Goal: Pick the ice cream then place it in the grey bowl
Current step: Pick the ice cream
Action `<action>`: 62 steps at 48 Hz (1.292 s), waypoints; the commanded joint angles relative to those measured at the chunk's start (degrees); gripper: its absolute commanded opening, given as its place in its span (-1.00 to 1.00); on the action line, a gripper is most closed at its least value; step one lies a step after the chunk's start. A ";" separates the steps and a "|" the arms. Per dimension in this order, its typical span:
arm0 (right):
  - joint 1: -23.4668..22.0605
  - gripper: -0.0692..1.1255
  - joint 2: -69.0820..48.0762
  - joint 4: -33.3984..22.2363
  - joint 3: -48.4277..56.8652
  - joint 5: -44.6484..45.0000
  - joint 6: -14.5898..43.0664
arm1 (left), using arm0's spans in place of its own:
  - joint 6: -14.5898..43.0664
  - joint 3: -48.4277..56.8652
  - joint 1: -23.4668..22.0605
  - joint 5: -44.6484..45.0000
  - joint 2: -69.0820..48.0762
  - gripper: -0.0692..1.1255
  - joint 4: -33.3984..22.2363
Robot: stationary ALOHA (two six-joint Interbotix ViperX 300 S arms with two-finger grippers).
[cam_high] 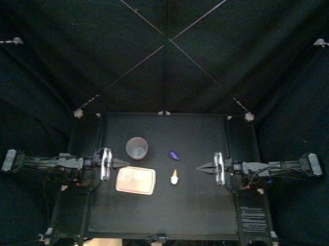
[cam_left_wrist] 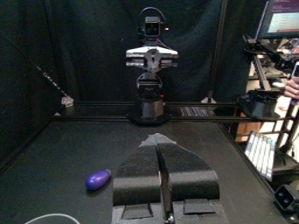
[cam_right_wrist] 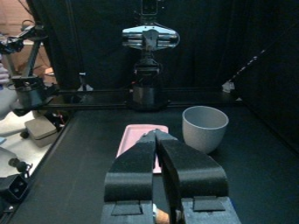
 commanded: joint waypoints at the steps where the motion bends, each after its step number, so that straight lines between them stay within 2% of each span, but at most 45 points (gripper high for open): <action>1: -0.26 -0.89 2.46 -0.18 -1.49 -0.09 0.00 | 0.44 -0.97 0.26 -0.44 0.18 -0.86 -0.09; 7: 0.35 -0.82 8.88 -0.97 -3.16 0.35 -0.79 | 0.35 -0.88 0.35 -0.44 0.09 -0.95 0.00; 14: 0.18 -0.70 18.72 -5.98 -6.24 2.64 -0.35 | 0.35 -0.62 0.35 -0.44 0.09 -0.95 0.09; 18: -0.09 -0.55 24.17 -8.79 -7.56 4.22 -0.09 | 0.35 -0.35 0.35 -0.35 0.09 -0.95 0.09; 21: -0.35 -0.37 27.25 -9.49 -8.17 4.66 0.09 | 0.44 -0.35 0.44 -0.35 0.00 -0.95 0.09; 26: -0.35 0.03 31.46 -9.05 -9.05 4.83 0.18 | 0.44 -0.18 0.44 -0.35 -0.09 -0.95 0.18; 30: -0.35 0.39 33.66 -8.00 -9.67 5.19 0.18 | 0.44 -0.18 0.44 -0.35 -0.09 -0.95 0.53; 37: 0.09 0.85 37.79 -5.54 -10.11 5.27 0.09 | 0.44 -0.09 0.44 -0.35 -0.09 -0.95 1.14; 46: 0.35 0.87 44.03 -4.31 -11.87 5.89 0.00 | 0.44 0.00 0.44 -0.35 -0.09 -0.95 1.14; 62: 0.35 0.87 53.88 -6.77 -18.19 8.17 -0.35 | 0.44 0.00 0.44 -0.44 -0.09 -0.95 1.14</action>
